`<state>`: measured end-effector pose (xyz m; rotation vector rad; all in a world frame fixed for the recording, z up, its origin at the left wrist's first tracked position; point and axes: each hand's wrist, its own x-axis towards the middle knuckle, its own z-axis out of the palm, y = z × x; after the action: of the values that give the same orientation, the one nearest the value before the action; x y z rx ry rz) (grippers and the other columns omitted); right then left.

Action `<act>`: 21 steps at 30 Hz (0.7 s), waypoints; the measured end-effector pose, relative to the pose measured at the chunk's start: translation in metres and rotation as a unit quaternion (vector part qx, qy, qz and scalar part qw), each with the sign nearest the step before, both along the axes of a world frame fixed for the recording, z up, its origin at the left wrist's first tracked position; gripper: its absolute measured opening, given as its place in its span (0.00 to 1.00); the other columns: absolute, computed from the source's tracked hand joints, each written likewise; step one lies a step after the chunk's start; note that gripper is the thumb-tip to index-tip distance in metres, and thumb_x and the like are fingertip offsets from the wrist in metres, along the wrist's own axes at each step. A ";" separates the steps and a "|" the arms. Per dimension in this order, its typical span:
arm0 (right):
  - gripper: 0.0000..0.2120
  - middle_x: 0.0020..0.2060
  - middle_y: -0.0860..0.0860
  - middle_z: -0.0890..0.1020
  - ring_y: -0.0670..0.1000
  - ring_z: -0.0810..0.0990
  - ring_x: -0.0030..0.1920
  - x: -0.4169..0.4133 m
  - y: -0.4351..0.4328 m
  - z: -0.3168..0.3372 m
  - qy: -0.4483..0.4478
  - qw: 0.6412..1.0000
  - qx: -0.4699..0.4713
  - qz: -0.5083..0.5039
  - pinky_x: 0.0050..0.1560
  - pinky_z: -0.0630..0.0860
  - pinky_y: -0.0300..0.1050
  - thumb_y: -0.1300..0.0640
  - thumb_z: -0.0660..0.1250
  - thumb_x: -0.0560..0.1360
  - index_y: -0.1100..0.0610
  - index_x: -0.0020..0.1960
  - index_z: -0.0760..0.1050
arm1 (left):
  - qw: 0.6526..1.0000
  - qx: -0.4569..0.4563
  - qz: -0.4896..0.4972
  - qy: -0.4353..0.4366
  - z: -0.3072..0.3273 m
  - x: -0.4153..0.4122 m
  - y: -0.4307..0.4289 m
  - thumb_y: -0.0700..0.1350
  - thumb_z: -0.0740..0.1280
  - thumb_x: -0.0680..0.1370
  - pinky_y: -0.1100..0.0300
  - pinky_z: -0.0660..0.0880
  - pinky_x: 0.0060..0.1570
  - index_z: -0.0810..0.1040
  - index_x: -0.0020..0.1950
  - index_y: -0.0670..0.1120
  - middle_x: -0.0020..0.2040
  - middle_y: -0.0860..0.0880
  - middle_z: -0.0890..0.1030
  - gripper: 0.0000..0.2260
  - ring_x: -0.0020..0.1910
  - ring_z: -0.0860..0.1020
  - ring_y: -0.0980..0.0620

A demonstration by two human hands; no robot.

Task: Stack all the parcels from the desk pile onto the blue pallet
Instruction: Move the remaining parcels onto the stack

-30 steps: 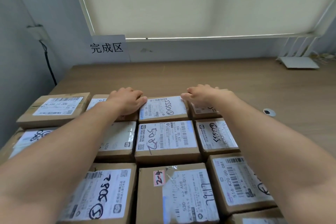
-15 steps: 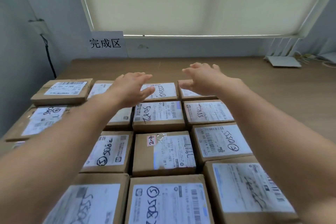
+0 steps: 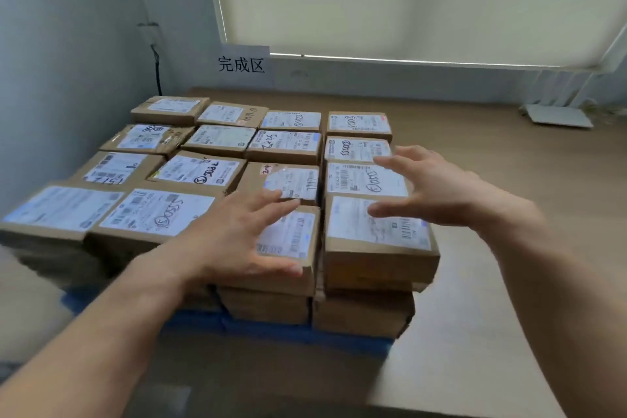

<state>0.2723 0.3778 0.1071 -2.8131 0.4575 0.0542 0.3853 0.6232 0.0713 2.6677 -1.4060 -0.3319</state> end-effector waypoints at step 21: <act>0.26 0.70 0.49 0.65 0.53 0.62 0.70 -0.043 0.029 -0.048 0.003 0.999 0.034 -0.006 0.69 0.64 0.49 0.55 0.70 0.73 0.44 0.69 0.68 | 0.994 0.026 0.076 -0.070 -0.029 -0.024 -0.004 0.59 0.61 0.78 0.54 0.54 0.72 0.51 0.77 0.57 0.78 0.51 0.53 0.31 0.76 0.52 0.51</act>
<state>0.2292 0.4063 0.0587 -2.7447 0.4655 0.0752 0.3615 0.6193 0.0425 2.8697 -1.2324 -0.1730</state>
